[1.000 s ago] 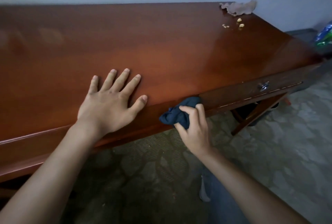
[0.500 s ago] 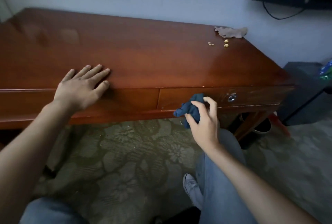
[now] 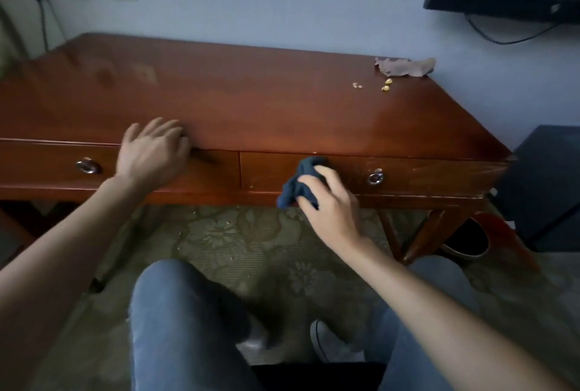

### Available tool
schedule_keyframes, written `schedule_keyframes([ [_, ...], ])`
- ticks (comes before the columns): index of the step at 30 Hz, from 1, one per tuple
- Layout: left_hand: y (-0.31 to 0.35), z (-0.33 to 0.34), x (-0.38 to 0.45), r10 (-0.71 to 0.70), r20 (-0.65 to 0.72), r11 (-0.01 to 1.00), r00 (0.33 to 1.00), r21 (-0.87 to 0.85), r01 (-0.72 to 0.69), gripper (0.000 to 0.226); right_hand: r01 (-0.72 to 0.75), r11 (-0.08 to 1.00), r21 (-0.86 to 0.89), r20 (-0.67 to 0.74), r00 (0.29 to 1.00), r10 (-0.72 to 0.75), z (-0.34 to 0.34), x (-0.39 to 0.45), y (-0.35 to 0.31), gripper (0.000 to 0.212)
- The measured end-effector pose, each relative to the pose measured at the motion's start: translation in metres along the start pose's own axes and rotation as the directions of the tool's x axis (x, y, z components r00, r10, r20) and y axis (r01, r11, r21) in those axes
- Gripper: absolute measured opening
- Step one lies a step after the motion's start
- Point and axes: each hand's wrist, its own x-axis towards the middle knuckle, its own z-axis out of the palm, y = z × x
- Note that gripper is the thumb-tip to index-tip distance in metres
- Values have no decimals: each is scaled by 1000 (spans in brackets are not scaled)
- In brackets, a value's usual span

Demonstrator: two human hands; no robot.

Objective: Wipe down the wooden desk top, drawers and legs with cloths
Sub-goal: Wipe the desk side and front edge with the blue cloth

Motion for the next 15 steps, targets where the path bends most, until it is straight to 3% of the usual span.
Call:
schedule_keyframes([
  [3, 59, 4, 0, 277, 27, 959, 960, -66, -275, 45, 227, 974, -17, 39, 973, -226, 41, 29, -22, 25],
  [7, 123, 14, 32, 325, 129, 945, 937, -84, -317, 48, 395, 918, -18, 72, 917, -393, 73, 40, -25, 18],
  [15, 133, 40, 50, 236, 218, 970, 947, 10, -244, 55, 235, 972, -32, 107, 967, -230, 61, -18, 60, 27],
])
